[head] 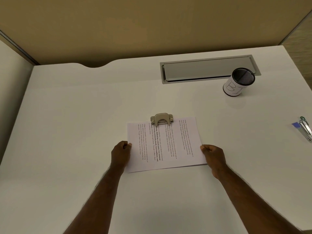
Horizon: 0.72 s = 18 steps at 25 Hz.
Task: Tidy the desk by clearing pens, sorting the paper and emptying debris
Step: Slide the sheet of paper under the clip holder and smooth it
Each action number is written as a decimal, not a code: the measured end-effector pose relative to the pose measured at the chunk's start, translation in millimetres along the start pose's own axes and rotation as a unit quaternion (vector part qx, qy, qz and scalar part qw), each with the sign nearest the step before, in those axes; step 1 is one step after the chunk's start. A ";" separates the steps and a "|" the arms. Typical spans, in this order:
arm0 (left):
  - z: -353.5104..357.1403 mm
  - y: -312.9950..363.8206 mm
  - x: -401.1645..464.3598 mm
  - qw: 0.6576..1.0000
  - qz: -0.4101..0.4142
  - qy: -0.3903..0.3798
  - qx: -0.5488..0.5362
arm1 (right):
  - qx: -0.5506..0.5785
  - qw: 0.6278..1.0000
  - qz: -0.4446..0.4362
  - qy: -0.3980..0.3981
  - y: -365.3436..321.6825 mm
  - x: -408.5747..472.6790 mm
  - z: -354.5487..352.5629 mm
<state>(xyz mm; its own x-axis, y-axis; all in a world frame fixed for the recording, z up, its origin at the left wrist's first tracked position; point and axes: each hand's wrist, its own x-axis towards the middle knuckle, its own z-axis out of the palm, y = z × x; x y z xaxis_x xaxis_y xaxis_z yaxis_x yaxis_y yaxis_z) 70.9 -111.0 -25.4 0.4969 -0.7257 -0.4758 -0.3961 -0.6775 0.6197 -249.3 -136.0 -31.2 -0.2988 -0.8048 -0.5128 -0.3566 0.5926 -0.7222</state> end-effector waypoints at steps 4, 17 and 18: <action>-1.7 -0.5 -1.0 1.000 0.010 -0.009 0.009 | 0.000 1.000 0.002 0.001 1.3 0.7 -0.6; -4.4 0.8 2.0 0.999 0.031 0.006 0.039 | -0.043 0.998 -0.013 0.036 -1.1 -0.1 0.4; -6.2 1.3 0.2 0.998 0.040 0.018 0.051 | -0.060 0.996 -0.019 0.060 -2.7 -1.0 -2.0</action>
<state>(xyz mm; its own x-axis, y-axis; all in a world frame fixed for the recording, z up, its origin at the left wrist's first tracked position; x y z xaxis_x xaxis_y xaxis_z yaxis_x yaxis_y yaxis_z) 75.3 -111.3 -20.8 0.4875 -0.7747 -0.4027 -0.5112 -0.6272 0.5876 -249.8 -136.7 -27.8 -0.3838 -0.8213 -0.4222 -0.4705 0.5673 -0.6759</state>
